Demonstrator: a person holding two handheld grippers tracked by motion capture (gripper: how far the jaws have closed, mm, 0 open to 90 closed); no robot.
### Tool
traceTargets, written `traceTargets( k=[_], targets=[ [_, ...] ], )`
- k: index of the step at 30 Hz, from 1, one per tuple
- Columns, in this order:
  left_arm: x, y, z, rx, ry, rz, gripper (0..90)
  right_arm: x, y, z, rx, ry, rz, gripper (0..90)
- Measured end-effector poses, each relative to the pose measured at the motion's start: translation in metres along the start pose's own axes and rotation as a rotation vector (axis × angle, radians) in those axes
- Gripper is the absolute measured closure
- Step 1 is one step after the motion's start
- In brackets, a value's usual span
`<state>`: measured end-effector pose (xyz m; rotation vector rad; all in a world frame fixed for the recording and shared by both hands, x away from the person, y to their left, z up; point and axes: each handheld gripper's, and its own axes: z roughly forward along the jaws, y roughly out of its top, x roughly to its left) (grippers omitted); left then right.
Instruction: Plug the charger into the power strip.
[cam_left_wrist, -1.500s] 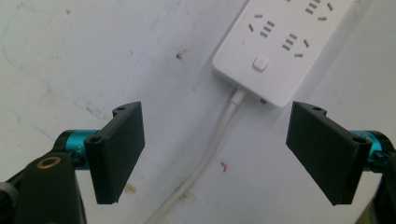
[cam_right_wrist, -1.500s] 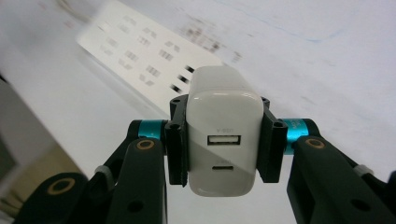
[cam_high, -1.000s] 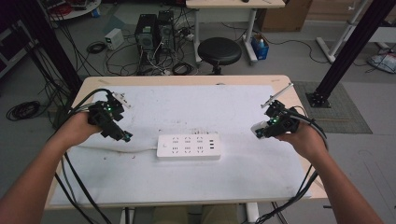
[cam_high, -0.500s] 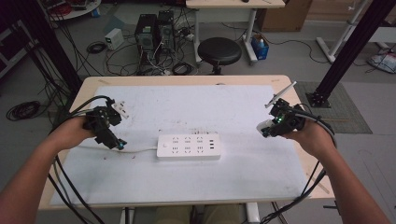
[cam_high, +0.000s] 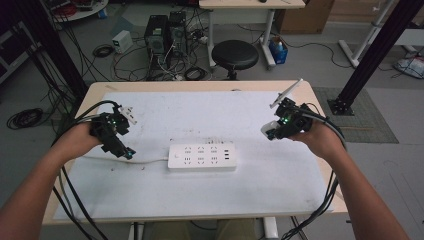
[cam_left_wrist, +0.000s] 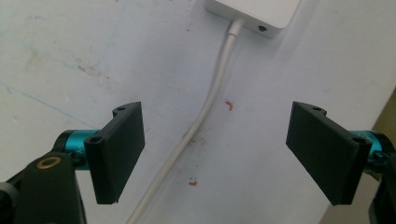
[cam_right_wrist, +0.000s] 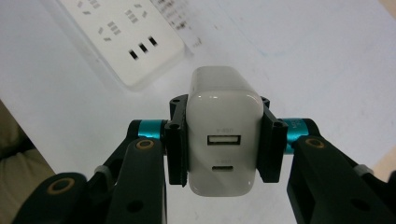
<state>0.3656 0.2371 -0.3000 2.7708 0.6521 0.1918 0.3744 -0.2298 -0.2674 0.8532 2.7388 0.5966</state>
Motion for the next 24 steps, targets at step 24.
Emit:
traceTargets(
  k=[24],
  targets=[
    [-0.007,0.006,0.01,-0.014,0.007,0.086,19.5,0.037,0.08,0.057,0.077,0.088,-0.276,62.0]
  ],
)
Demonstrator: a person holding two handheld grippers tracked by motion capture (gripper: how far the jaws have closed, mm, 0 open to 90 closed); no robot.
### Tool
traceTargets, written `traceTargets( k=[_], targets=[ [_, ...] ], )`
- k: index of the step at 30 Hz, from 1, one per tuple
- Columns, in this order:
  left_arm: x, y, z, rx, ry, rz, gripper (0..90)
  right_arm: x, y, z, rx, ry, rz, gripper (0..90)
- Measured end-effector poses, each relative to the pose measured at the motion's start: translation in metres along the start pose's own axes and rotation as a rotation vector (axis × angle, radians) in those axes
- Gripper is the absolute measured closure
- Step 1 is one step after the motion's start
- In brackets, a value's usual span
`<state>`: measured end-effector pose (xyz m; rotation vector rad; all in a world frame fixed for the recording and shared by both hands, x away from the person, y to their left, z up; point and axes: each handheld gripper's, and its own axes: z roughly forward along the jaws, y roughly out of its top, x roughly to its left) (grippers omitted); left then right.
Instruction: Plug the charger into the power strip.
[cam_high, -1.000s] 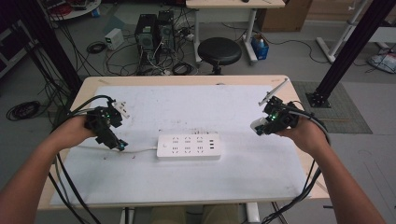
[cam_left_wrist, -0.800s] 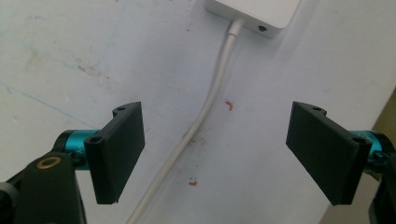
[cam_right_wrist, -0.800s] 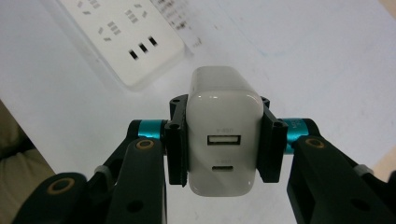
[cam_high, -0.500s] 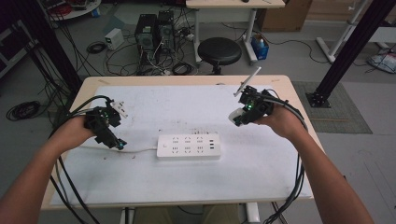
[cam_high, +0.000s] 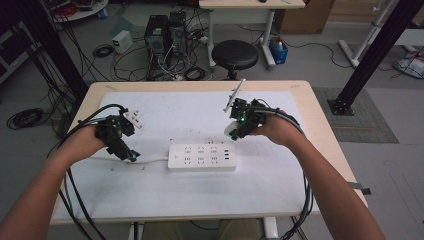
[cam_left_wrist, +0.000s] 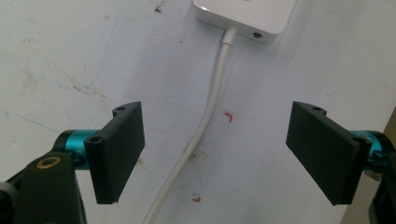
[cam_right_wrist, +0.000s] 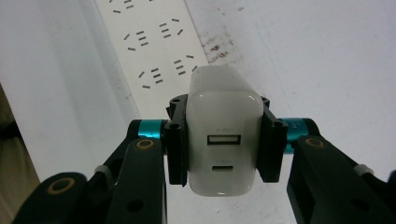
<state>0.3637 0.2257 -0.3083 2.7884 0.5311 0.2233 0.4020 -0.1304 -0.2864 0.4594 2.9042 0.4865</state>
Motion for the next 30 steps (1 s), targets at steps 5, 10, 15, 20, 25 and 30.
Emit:
traceTargets(
  k=[5,10,15,20,25,30],
  targets=[
    [0.0,-0.001,-0.001,-0.005,0.011,0.004,19.5,0.002,0.016,0.018,0.019,0.036,-0.064,62.0],
    [-0.001,-0.002,0.0,0.003,0.008,0.008,19.4,0.009,0.029,0.041,0.082,0.066,-0.093,62.0],
    [-0.002,-0.004,0.003,0.008,0.015,0.009,19.4,0.013,0.036,0.058,0.121,0.08,-0.127,62.0],
    [-0.001,-0.007,0.006,0.009,0.005,0.009,19.5,0.015,0.04,0.067,0.149,0.084,-0.156,62.0],
    [0.0,-0.008,0.007,0.006,0.0,0.007,19.4,0.018,0.044,0.079,0.191,0.074,-0.188,62.0],
    [0.001,-0.008,0.007,0.008,-0.003,0.009,19.5,0.02,0.048,0.085,0.219,0.065,-0.244,62.1]
  ],
)
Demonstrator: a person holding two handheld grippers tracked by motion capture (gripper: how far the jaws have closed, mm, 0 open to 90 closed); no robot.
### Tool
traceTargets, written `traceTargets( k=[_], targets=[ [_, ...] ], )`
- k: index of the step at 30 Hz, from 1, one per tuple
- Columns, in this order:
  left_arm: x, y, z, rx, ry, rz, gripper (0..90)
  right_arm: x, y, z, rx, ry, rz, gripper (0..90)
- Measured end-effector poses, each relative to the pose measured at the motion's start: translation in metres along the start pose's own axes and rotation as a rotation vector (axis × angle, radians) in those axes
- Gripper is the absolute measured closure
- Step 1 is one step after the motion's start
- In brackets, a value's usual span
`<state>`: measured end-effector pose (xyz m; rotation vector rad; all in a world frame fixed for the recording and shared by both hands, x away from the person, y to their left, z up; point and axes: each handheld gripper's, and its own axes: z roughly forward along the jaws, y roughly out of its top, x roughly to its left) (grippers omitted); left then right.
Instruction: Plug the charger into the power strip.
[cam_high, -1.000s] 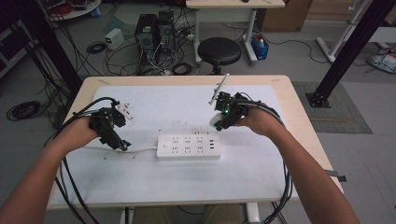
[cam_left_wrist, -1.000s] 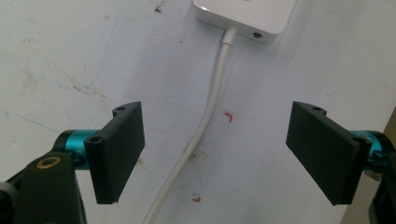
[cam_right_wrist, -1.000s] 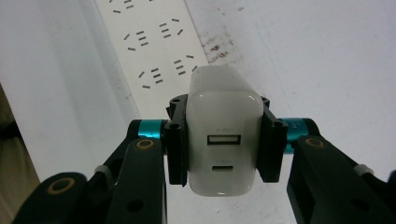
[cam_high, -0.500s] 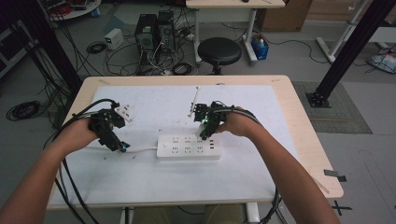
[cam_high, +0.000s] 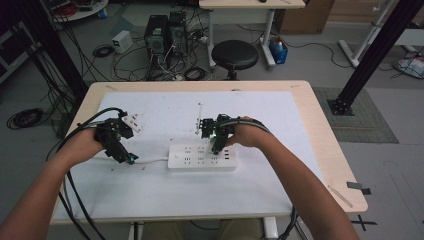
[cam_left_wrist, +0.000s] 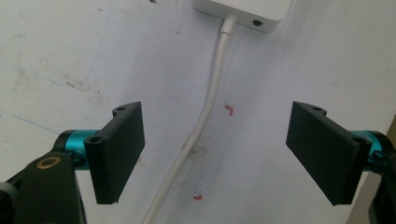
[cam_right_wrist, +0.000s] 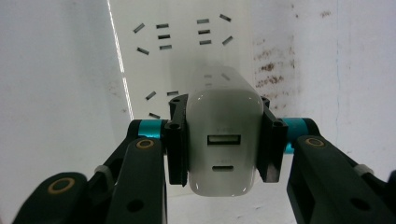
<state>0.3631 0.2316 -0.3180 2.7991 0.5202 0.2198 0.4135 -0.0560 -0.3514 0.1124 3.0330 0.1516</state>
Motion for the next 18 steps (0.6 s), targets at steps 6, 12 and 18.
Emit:
traceTargets(
  k=[6,12,18],
  targets=[
    [-0.001,0.001,0.002,-0.002,-0.006,0.003,19.5,0.004,0.008,0.002,0.049,-0.024,-0.188,62.0],
    [-0.001,0.0,0.004,-0.003,-0.012,0.003,19.4,0.001,0.01,0.002,0.074,-0.006,-0.125,62.1],
    [-0.002,-0.001,0.004,-0.006,-0.014,0.003,19.4,0.0,0.013,0.004,0.071,0.003,-0.084,62.2]
  ],
)
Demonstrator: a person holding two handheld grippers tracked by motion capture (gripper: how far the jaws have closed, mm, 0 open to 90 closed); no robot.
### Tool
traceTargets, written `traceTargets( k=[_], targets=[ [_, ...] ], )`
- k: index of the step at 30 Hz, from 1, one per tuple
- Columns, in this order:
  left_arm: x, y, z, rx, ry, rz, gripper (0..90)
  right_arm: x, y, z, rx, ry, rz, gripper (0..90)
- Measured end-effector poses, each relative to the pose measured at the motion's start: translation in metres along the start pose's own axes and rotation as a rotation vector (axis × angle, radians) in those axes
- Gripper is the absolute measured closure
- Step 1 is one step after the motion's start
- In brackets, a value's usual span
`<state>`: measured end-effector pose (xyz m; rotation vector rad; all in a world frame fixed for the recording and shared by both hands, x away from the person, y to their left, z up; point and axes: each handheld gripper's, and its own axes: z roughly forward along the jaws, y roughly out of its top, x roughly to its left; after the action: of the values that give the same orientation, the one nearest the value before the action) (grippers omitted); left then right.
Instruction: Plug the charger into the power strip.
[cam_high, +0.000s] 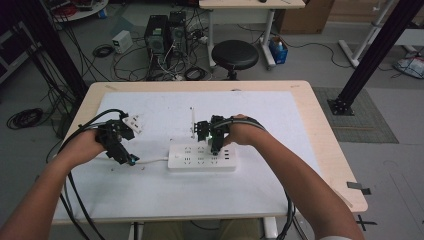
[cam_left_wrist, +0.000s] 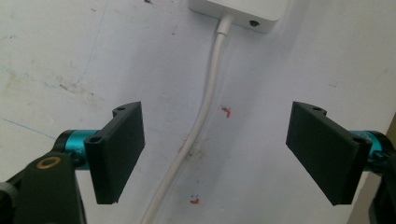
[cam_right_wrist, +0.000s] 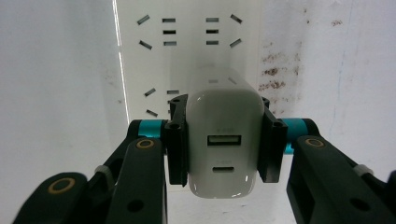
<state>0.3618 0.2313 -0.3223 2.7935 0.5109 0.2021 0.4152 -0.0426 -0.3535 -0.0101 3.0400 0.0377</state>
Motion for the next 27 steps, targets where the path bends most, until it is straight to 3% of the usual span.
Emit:
traceTargets(
  k=[6,8,9,10,13,21,27],
  targets=[
    [0.001,-0.003,0.002,-0.001,-0.003,-0.005,19.4,-0.001,0.002,0.001,-0.005,0.0,-0.014,62.3],
    [0.001,-0.002,0.004,-0.003,-0.007,-0.008,19.5,-0.001,0.004,0.003,0.013,-0.002,-0.01,62.3],
    [0.002,-0.002,0.004,0.001,-0.009,-0.003,19.4,0.002,0.006,0.009,0.055,-0.013,-0.023,62.3],
    [0.001,-0.002,0.004,-0.002,-0.008,-0.002,19.5,0.003,0.007,0.009,0.051,-0.016,-0.028,62.3],
    [0.001,-0.002,0.005,-0.001,-0.012,0.003,19.4,0.002,0.006,0.009,0.053,-0.005,0.006,62.4],
    [0.003,-0.002,0.007,-0.015,-0.018,-0.007,19.4,0.0,0.007,0.011,0.049,0.0,0.042,62.4],
    [0.004,-0.004,0.006,-0.02,-0.02,-0.01,19.5,-0.002,0.016,0.013,0.102,0.01,0.021,62.5]
  ],
)
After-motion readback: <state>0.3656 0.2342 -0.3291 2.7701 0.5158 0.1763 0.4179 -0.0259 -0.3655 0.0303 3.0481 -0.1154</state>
